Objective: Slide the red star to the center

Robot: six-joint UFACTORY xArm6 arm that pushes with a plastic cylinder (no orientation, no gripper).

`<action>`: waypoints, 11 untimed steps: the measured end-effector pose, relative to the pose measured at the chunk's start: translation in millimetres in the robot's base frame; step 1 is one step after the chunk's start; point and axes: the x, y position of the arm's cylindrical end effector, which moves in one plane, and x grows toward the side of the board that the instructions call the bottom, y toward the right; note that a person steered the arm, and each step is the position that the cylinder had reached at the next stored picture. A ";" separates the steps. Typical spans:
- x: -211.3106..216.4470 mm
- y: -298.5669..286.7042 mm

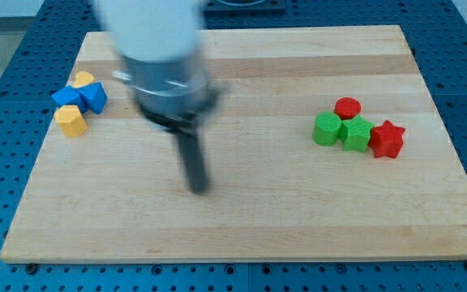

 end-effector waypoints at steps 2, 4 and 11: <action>-15.6 273.7; -90.9 274.4; -9.1 143.6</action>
